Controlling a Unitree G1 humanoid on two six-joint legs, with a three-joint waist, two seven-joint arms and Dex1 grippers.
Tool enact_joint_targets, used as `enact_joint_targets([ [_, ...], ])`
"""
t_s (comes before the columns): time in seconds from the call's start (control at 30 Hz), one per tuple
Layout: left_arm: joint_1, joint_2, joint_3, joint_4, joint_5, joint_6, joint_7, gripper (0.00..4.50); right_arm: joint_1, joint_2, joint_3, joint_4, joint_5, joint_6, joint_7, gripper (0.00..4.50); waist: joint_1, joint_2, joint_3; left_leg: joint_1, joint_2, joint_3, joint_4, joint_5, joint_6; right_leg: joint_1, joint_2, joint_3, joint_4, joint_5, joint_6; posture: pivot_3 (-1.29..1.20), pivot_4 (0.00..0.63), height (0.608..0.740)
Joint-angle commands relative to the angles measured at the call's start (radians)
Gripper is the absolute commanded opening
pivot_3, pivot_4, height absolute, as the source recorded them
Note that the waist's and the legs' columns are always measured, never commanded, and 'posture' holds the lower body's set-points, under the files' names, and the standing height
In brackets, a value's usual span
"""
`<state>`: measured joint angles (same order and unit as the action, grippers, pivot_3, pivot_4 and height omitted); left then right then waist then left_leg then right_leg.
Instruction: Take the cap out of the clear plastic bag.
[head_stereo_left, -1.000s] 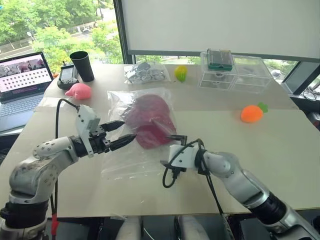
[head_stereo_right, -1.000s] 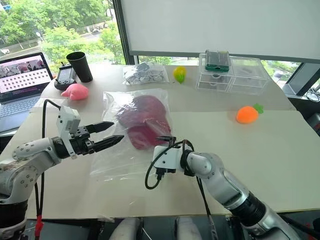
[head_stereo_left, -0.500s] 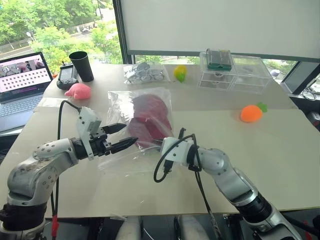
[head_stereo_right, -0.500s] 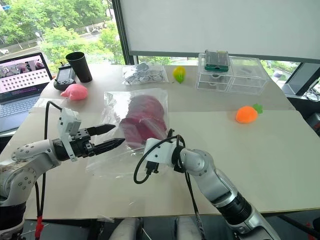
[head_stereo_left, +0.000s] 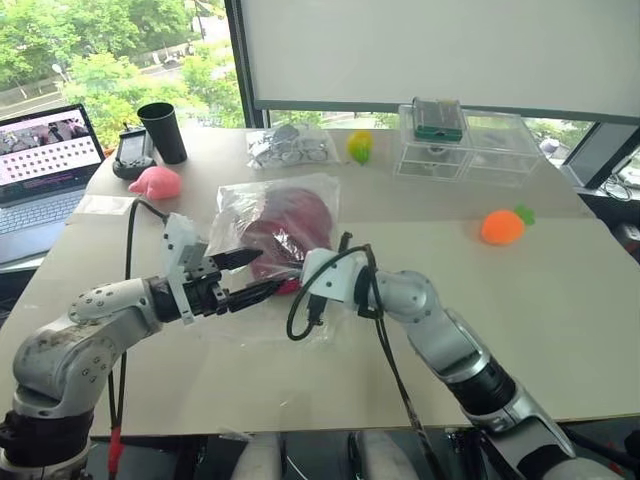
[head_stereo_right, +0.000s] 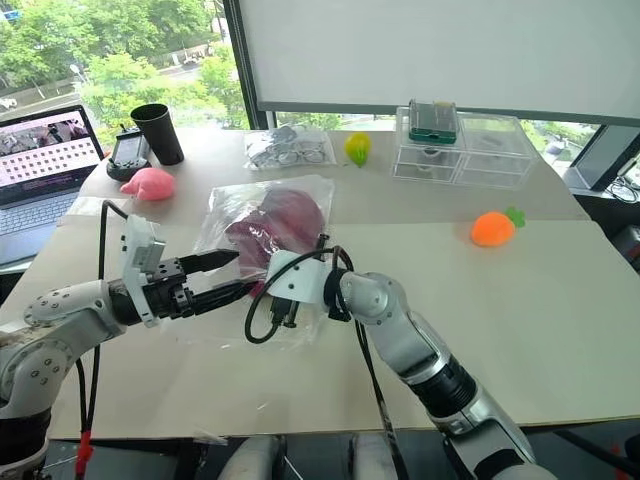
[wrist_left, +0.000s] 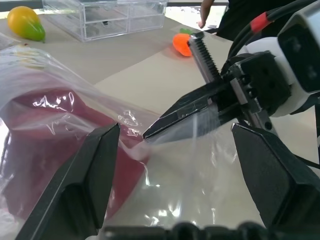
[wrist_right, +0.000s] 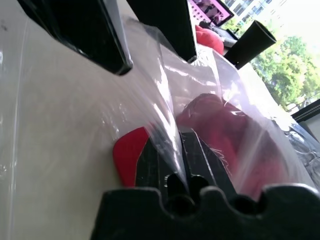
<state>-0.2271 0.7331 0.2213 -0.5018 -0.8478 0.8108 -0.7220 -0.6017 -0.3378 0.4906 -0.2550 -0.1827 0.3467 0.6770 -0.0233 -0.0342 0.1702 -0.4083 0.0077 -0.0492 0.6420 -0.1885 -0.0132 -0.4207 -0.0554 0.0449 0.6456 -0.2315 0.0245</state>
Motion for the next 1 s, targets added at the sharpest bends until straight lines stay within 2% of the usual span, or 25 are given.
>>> enact_joint_targets([
  [0.03, 0.001, 0.022, 0.04, -0.054, -0.071, 0.024, -0.007, 3.82, -0.031, 0.003, 0.001, 0.02, -0.022, -0.019, 0.009, 0.03, -0.001, 0.0, 0.0, 0.0, 0.0, 0.0, 0.0, 0.0, 0.0, 0.0, 0.0, 0.0, 0.0, 0.0, 0.0, 0.0, 0.15, 0.74],
  [0.1, -0.004, 0.031, 0.065, -0.062, -0.15, 0.064, 0.002, 3.82, -0.045, 0.014, 0.011, 0.048, -0.034, -0.016, 0.007, 0.03, -0.001, 0.0, 0.0, 0.0, 0.0, 0.0, 0.0, 0.0, 0.0, 0.0, 0.0, 0.0, 0.0, 0.0, 0.0, 0.0, 0.15, 0.74],
  [0.23, 0.006, 0.067, 0.144, -0.073, -0.454, 0.172, 0.055, 3.82, -0.097, 0.07, 0.02, 0.136, -0.044, 0.016, 0.0, 0.03, -0.014, 0.0, 0.0, 0.0, 0.001, 0.0, 0.0, 0.0, 0.0, 0.0, 0.0, 0.0, 0.0, 0.0, 0.0, 0.0, 0.15, 0.74],
  [0.33, 0.041, 0.106, 0.173, -0.083, -0.599, 0.203, 0.106, 3.82, -0.128, 0.101, 0.014, 0.19, -0.048, 0.027, -0.006, 0.03, -0.022, 0.0, 0.0, 0.001, 0.002, 0.0, 0.0, 0.0, 0.0, 0.0, 0.001, 0.0, 0.001, 0.0, 0.0, 0.0, 0.15, 0.74],
  [0.47, 0.232, 0.164, 0.218, -0.137, -0.81, 0.228, 0.171, 3.82, -0.2, 0.166, -0.023, 0.289, -0.029, 0.051, -0.029, 0.03, -0.029, 0.0, 0.0, 0.002, 0.005, 0.002, -0.002, 0.0, 0.0, -0.001, 0.001, 0.001, 0.001, 0.001, -0.002, 0.0, 0.15, 0.74],
  [0.57, 0.345, 0.173, 0.22, -0.15, -0.862, 0.214, 0.228, 3.82, -0.233, 0.187, -0.046, 0.324, -0.016, 0.055, -0.035, 0.03, -0.024, 0.001, 0.0, 0.003, 0.005, 0.001, -0.002, 0.0, 0.0, -0.001, 0.002, 0.001, 0.001, 0.001, -0.004, 0.0, 0.15, 0.74],
  [0.7, 0.46, 0.114, 0.21, -0.111, -0.822, 0.163, 0.322, 3.82, -0.294, 0.212, -0.097, 0.382, 0.001, 0.063, -0.061, 0.03, -0.024, 0.001, 0.001, 0.003, 0.005, 0.002, -0.002, 0.0, 0.0, -0.001, 0.002, 0.0, 0.001, 0.0, -0.006, 0.0, 0.15, 0.74],
  [0.87, 0.419, -0.012, 0.143, -0.056, -0.74, 0.061, 0.572, 3.82, -0.338, 0.24, -0.121, 0.422, 0.009, 0.07, -0.087, 0.03, -0.027, 0.001, 0.001, 0.004, 0.005, 0.004, -0.007, -0.001, -0.002, -0.003, 0.003, 0.001, 0.0, 0.0, -0.009, 0.0, 0.15, 0.74],
  [1.0, 0.369, -0.104, 0.114, -0.017, -0.825, -0.002, 0.744, 3.82, -0.339, 0.255, -0.114, 0.429, 0.004, 0.068, -0.09, 0.03, -0.021, 0.001, 0.001, 0.004, 0.007, 0.002, -0.01, -0.001, -0.002, -0.004, 0.005, 0.001, 0.001, 0.001, -0.011, 0.0, 0.15, 0.74],
])
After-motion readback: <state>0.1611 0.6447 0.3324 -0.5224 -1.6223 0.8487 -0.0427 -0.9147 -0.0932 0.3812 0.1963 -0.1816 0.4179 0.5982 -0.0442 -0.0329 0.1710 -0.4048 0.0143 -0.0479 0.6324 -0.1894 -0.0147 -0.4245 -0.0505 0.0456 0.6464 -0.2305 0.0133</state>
